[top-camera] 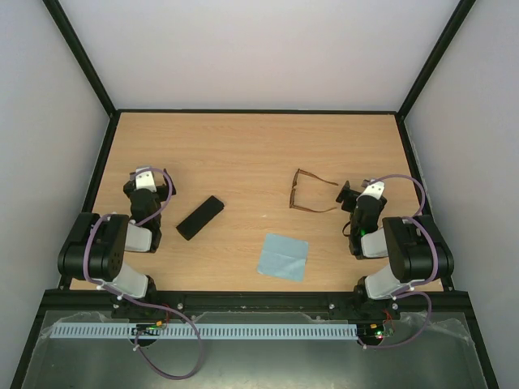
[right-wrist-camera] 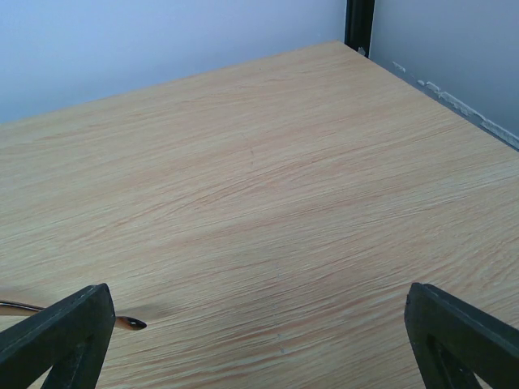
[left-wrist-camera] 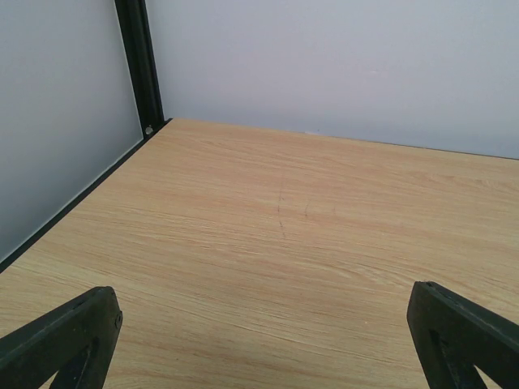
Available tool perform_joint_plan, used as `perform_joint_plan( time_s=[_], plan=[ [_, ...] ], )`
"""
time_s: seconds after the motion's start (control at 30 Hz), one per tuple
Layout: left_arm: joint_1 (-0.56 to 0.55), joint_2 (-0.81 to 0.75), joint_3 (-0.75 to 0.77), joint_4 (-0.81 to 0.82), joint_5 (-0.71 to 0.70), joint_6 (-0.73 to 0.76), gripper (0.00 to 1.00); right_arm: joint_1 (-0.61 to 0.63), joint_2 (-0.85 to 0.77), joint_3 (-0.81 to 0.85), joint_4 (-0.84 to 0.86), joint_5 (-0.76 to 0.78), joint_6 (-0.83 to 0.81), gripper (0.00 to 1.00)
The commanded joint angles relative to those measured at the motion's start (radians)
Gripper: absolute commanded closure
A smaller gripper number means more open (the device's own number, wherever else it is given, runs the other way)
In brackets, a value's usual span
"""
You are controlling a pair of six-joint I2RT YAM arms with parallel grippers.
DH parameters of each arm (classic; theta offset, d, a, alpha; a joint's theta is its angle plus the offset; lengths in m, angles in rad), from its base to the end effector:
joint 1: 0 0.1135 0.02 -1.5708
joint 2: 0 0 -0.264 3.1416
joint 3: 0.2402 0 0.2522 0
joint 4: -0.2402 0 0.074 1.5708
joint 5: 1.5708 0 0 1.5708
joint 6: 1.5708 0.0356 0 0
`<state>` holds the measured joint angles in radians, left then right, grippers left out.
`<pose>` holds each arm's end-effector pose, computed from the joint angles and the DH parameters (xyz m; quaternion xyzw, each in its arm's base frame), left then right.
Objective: Organize the sunglasses
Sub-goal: Pick up the sunglasses case from the center of the board.
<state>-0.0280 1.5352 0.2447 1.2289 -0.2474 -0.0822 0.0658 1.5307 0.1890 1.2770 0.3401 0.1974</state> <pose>0.2445 0.0019 0.1519 -0.1041 0.7204 0.0523 0.6837 0.2311 0.0033 0.1454 0.1628 0.7099 -0.0340 0.6844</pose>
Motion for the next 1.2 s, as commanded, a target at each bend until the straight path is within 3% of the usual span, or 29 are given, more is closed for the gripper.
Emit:
perform_joint_plan(
  time_s=[0.0,0.7,0.73,0.87,1.03,1.17],
  plan=[
    [-0.002,-0.002,-0.012,0.06,-0.007,-0.007,0.01,0.002,0.0,0.013,0.043,0.01,-0.012,0.01],
    [0.007,-0.008,-0.01,0.064,-0.001,-0.008,0.0,0.002,-0.028,0.006,0.045,0.007,-0.015,0.01],
    [0.001,-0.039,0.005,0.018,-0.034,-0.013,0.0,0.003,-0.074,0.006,0.006,0.015,-0.012,0.01],
    [-0.032,-0.232,0.204,-0.469,-0.119,-0.032,0.01,0.005,-0.326,0.116,-0.352,0.009,0.023,0.01],
    [-0.064,-0.378,0.479,-0.944,-0.055,-0.11,0.0,0.005,-0.551,0.375,-0.825,-0.108,0.152,0.01],
    [-0.079,-0.432,0.71,-1.307,0.041,-0.254,0.01,0.005,-0.646,0.597,-1.215,-0.238,0.256,0.01]
  ],
)
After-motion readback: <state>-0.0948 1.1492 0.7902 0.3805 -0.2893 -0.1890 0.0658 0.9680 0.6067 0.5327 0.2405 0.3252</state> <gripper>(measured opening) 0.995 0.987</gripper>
